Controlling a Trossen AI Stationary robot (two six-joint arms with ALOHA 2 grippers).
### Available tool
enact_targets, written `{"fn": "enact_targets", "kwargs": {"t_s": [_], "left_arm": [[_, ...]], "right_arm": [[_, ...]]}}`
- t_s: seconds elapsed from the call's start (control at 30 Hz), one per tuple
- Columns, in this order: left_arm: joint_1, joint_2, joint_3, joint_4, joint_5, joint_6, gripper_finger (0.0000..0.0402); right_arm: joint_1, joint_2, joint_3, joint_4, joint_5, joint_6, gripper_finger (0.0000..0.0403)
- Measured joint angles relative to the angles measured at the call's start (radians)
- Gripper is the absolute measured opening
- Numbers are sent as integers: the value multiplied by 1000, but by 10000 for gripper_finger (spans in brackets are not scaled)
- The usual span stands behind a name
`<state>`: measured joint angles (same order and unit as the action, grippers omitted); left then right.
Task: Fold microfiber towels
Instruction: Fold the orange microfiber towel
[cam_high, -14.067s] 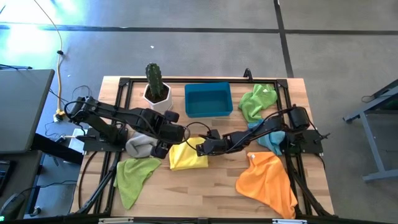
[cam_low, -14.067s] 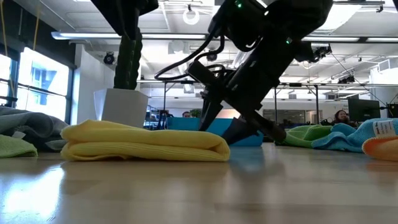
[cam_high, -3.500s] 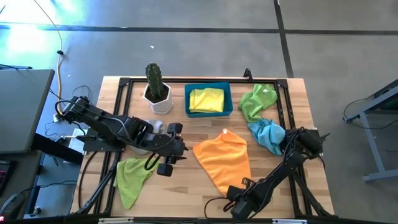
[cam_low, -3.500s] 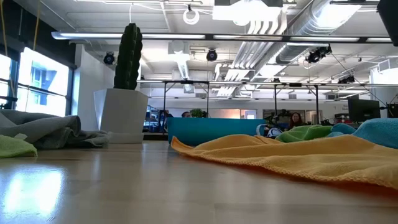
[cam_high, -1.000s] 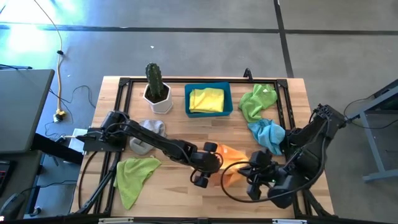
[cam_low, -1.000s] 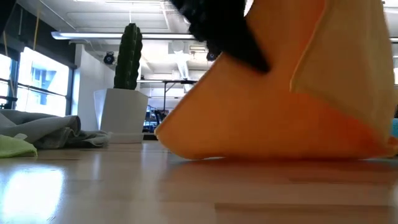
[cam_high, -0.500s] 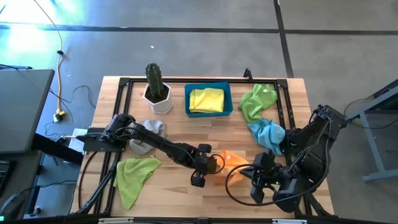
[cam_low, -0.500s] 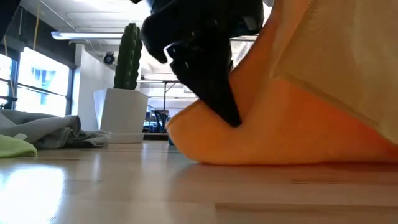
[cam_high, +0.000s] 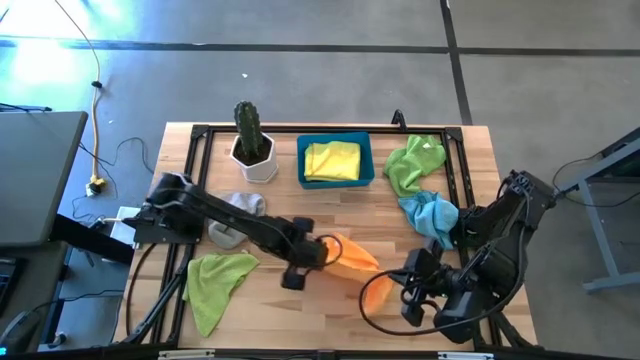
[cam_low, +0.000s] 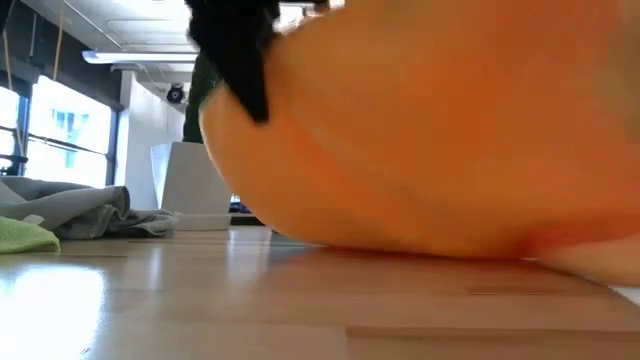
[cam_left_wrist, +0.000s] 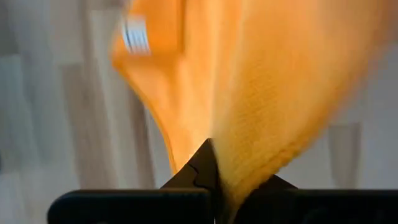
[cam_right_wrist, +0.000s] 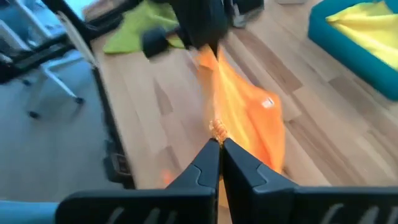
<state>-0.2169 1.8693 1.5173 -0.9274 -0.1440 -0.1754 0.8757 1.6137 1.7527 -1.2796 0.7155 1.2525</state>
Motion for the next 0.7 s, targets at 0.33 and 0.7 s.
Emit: {"fn": "enact_targets", "kwargs": {"t_s": [0.33,0.7], "left_arm": [[-43,-235,1,-218,-85,-17,0],[-71,-396,2,-434,-234,-231,0]], "right_arm": [[-50,105,-2,12,65,-58,0],[-150,94,-74,1,99,-134,0]]}}
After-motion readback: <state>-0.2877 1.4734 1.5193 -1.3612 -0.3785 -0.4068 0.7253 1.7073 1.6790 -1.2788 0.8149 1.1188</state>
